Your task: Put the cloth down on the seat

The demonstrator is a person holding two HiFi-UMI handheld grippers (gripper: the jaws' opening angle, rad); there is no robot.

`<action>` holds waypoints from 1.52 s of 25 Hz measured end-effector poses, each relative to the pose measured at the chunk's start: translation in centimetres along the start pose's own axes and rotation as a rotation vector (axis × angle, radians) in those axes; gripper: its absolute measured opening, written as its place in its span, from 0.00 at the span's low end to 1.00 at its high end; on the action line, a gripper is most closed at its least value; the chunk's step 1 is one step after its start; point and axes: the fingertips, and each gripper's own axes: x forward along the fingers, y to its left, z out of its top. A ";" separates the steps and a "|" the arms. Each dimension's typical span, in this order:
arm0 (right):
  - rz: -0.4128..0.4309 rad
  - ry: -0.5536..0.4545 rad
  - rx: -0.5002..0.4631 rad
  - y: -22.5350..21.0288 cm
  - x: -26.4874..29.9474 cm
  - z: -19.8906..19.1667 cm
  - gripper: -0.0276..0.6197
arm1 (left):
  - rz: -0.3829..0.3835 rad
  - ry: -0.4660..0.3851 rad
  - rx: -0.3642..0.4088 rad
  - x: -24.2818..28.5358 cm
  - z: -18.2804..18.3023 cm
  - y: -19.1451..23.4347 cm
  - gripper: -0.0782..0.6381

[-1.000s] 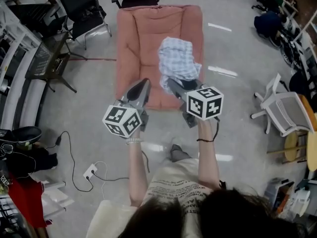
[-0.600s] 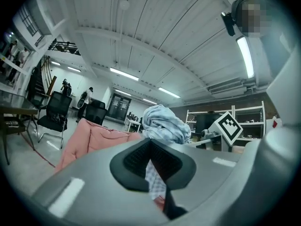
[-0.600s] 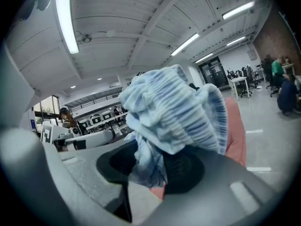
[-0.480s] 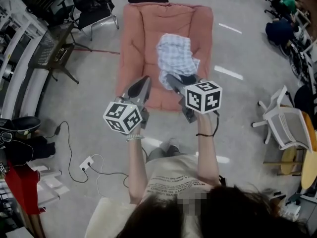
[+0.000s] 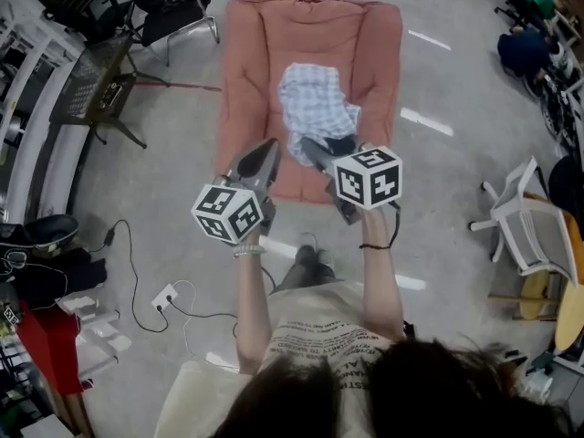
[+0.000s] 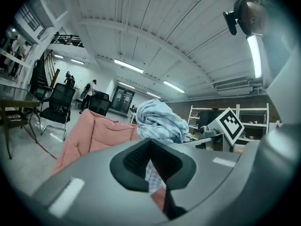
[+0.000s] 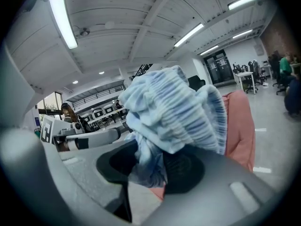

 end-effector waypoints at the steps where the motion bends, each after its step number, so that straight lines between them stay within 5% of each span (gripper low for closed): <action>1: 0.000 0.009 -0.011 -0.2 0.6 0.1 0.30 | -0.001 -0.003 -0.006 0.4 0.1 0.7 0.10; 9: -0.022 0.010 -0.016 -2.3 5.3 2.6 0.30 | -0.044 0.018 -0.011 4.4 1.2 5.2 0.10; 28: 0.033 0.151 0.082 -7.9 14.1 -0.2 0.30 | 0.036 0.083 -0.155 9.1 -3.3 13.9 0.10; 38: 0.100 0.248 0.097 -12.7 19.7 -5.8 0.30 | 0.079 0.167 -0.223 11.9 -11.4 19.1 0.10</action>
